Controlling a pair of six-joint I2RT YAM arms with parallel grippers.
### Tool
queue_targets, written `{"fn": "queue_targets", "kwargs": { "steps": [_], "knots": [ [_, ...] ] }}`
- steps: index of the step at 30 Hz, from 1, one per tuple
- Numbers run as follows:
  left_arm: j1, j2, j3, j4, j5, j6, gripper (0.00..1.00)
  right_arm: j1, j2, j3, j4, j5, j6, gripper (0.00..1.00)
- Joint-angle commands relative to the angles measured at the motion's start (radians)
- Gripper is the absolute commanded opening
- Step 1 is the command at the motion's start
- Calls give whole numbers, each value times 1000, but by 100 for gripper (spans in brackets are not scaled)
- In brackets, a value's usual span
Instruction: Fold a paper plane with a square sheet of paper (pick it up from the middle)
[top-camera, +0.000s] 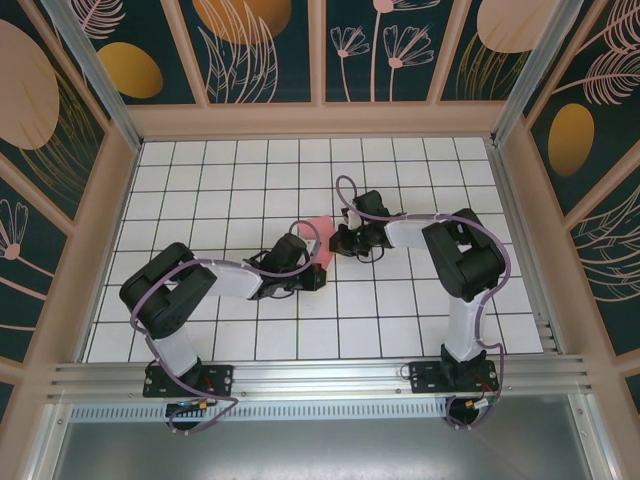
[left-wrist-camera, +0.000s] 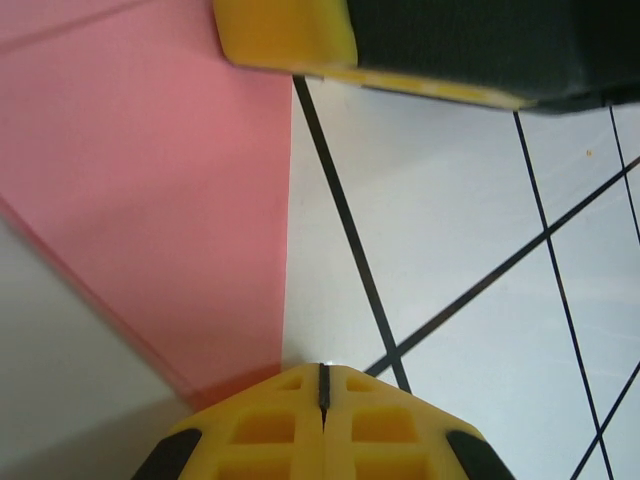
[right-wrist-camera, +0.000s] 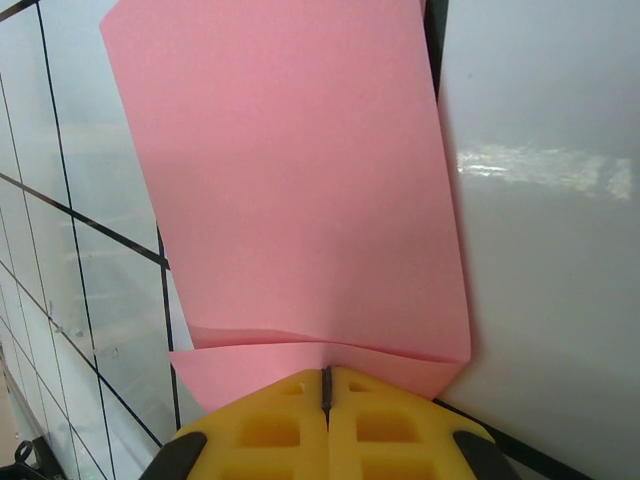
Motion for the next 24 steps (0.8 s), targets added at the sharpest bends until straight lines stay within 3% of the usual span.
{"fn": "queue_targets", "kwargs": {
  "steps": [1,7,13,24],
  "knots": [
    [-33,-6,-56,-167,36,-25,0,-5,59,-33,-61,104,10,0],
    [-32,-131,22,-184,-46,-32,0,3,10,-61,-40,85,53,0],
    [-32,-194,66,-169,-201,-81,1,14,-113,-120,21,44,158,1],
    [-30,3,189,-184,-293,-143,0,-66,-291,-198,71,107,218,32]
  ]
}}
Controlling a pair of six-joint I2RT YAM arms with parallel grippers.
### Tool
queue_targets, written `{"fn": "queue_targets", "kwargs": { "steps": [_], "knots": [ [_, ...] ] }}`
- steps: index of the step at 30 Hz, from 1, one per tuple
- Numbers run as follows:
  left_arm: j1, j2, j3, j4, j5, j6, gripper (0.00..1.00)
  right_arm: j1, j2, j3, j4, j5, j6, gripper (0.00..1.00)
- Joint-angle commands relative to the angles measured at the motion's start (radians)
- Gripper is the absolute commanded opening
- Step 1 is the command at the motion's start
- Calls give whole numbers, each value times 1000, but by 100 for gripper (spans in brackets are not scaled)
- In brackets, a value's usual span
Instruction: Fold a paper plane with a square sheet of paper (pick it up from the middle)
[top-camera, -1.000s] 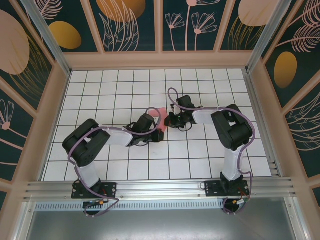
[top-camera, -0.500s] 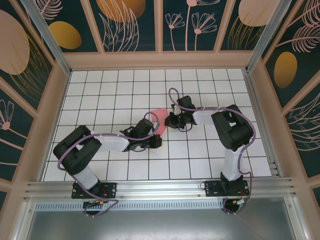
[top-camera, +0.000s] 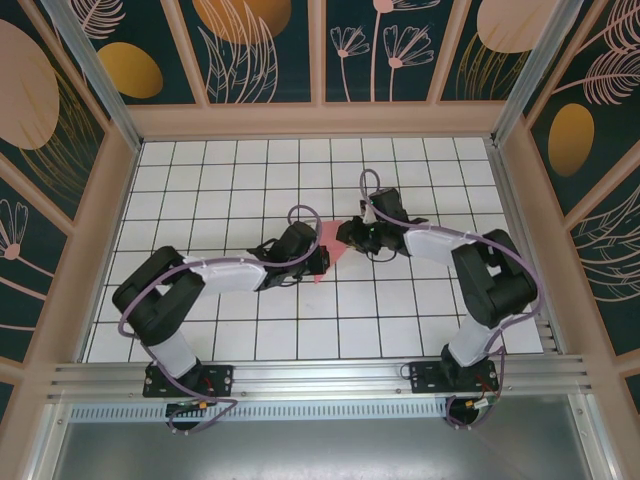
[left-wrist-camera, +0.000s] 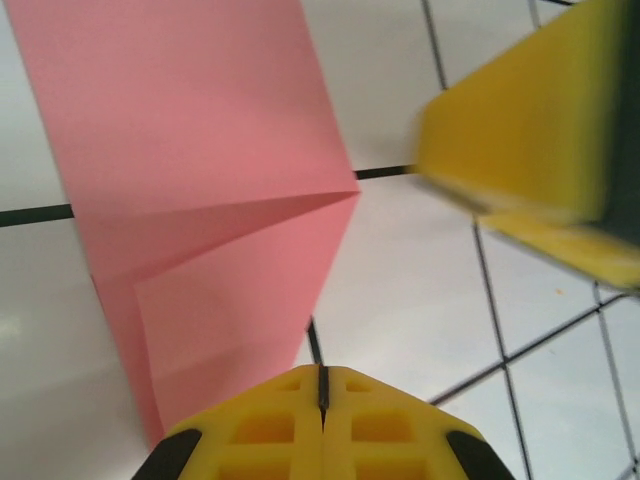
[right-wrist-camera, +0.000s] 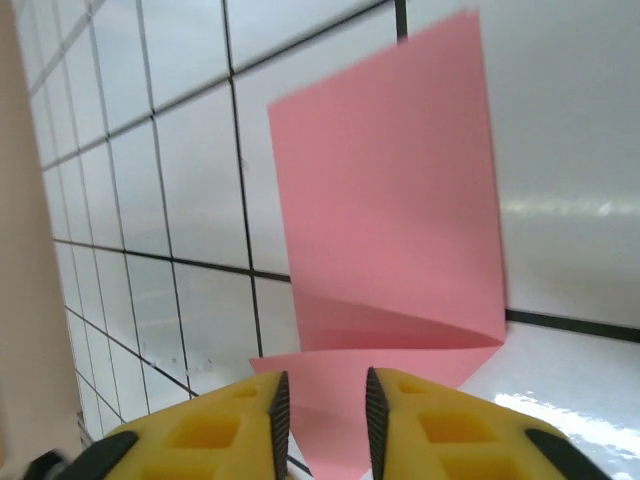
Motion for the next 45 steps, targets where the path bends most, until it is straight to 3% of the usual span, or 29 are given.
{"fn": "queue_targets", "kwargs": {
  "steps": [1,10,20,45],
  "knots": [
    [1,37,36,-34,-73,-31,0,-28,-32,-59,11,28,28,34],
    [0,77,44,-88,-178,-61,0,-34,21,-55,17,-20,20,39],
    [0,93,23,-93,-179,-77,0,-28,107,-1,25,-89,6,39],
    [0,80,-1,-79,-163,-84,0,-4,158,24,81,-176,1,31]
  ]
}}
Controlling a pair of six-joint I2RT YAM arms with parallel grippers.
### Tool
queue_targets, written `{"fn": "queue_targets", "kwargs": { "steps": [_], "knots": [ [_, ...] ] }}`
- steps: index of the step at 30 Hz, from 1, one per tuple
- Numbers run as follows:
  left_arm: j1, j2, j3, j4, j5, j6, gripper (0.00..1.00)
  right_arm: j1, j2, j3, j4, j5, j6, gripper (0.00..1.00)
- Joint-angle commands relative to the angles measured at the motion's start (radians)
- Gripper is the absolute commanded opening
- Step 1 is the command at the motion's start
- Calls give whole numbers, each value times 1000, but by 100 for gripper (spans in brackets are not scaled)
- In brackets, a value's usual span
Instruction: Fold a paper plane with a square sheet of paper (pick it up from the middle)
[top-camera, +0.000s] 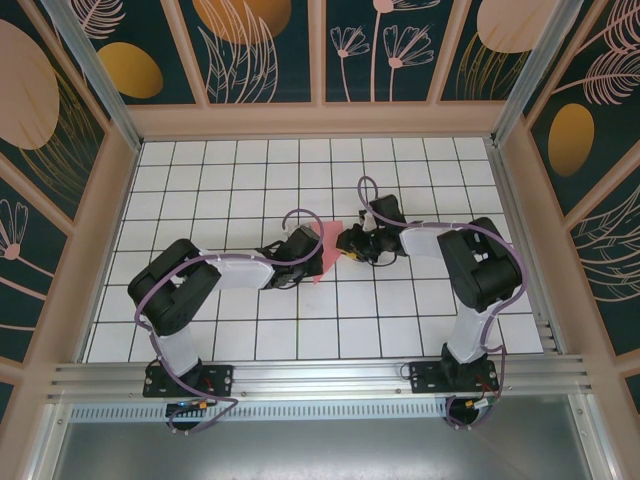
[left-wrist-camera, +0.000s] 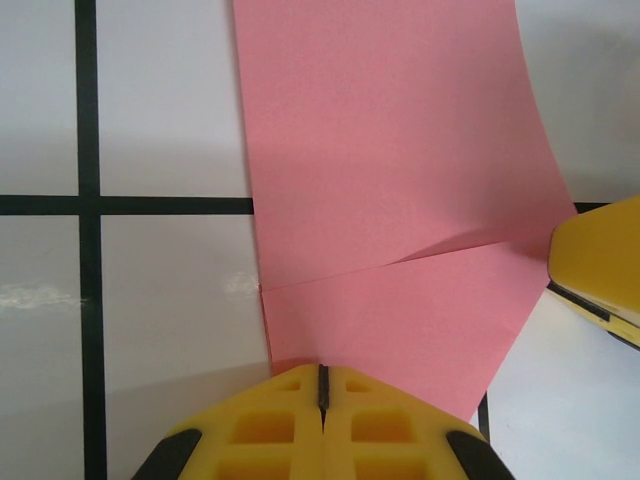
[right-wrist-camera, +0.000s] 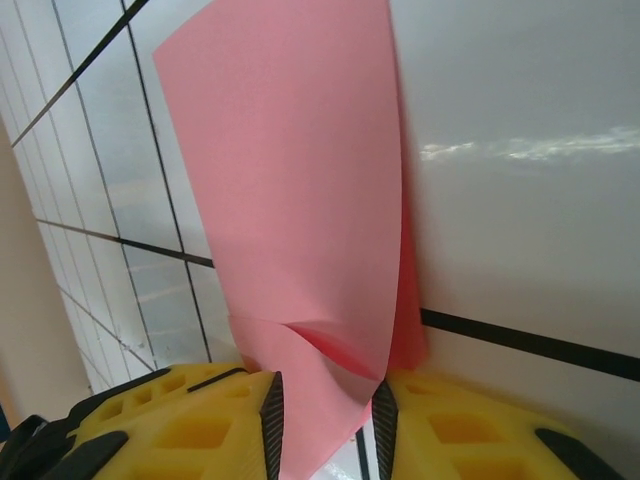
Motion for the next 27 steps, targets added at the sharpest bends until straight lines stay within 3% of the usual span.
{"fn": "queue_targets", "kwargs": {
  "steps": [1,9,15,19,23,27],
  "knots": [
    [0,5,-18,-17,-6,-12,1,11,14,20,49,-62,-7,31],
    [0,-12,-12,-25,-9,2,3,18,30,22,50,-69,-25,22],
    [1,-64,-1,-33,3,19,9,25,24,33,67,26,-16,2],
    [0,-142,-3,-31,-24,39,21,29,-52,22,76,131,14,0],
    [1,-203,-2,-26,-30,92,42,29,-151,4,23,232,50,0],
    [0,-249,-19,21,-21,159,53,35,-228,-21,-20,301,122,0]
  ]
}}
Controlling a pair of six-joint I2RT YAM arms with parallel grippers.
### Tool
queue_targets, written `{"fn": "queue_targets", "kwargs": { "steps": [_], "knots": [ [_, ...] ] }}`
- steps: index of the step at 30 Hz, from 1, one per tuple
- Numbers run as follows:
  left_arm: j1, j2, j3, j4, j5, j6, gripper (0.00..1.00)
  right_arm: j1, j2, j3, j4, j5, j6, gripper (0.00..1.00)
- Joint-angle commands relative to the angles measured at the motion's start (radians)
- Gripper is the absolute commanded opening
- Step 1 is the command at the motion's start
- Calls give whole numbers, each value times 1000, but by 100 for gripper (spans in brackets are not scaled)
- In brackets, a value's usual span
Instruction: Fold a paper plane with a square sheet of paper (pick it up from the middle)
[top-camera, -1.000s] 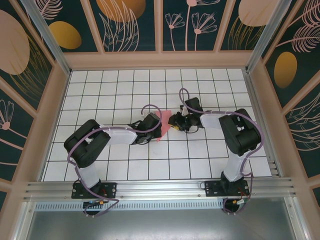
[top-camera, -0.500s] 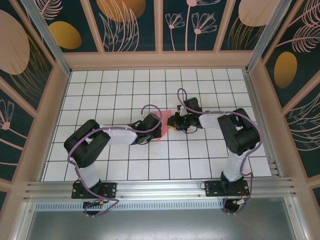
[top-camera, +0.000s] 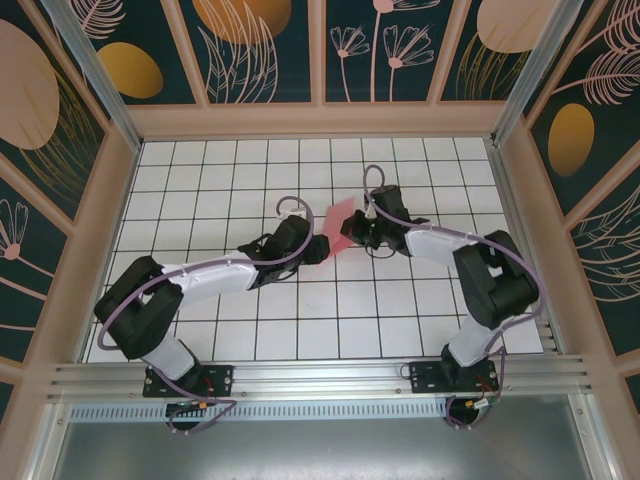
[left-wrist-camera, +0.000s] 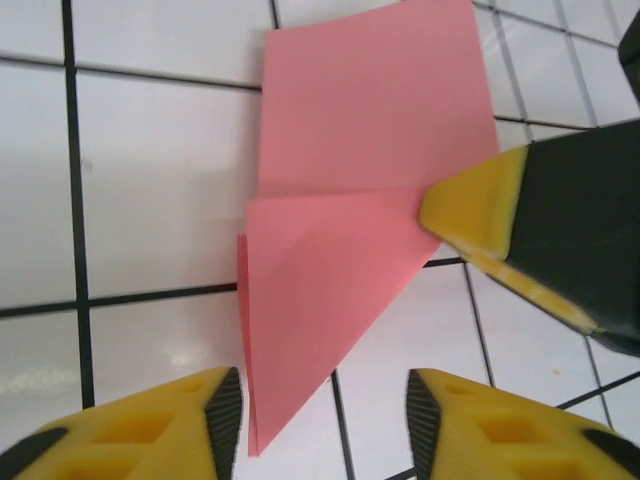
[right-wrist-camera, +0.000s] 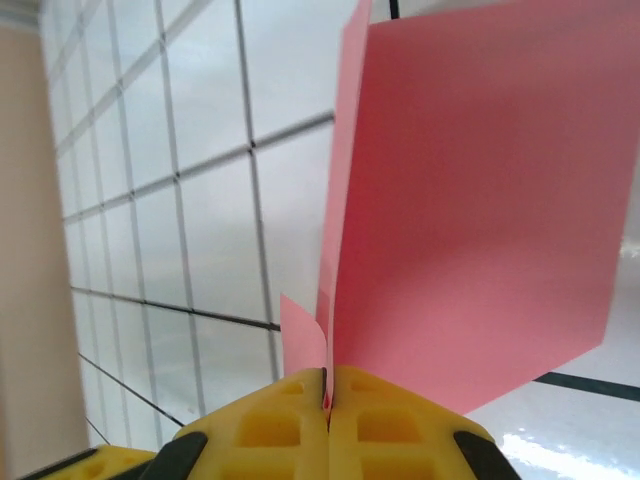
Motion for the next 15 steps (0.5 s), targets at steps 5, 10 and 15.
{"fn": "queue_targets", "kwargs": {
  "steps": [5,10,15],
  "knots": [
    [1,-42,-57,134,44,204,57,38,-104,-32,-97,160,146,0],
    [0,-41,-117,286,108,356,57,57,-86,-11,-125,154,193,0],
    [1,-14,-171,421,158,493,58,60,-71,-12,-117,118,255,0]
  ]
}}
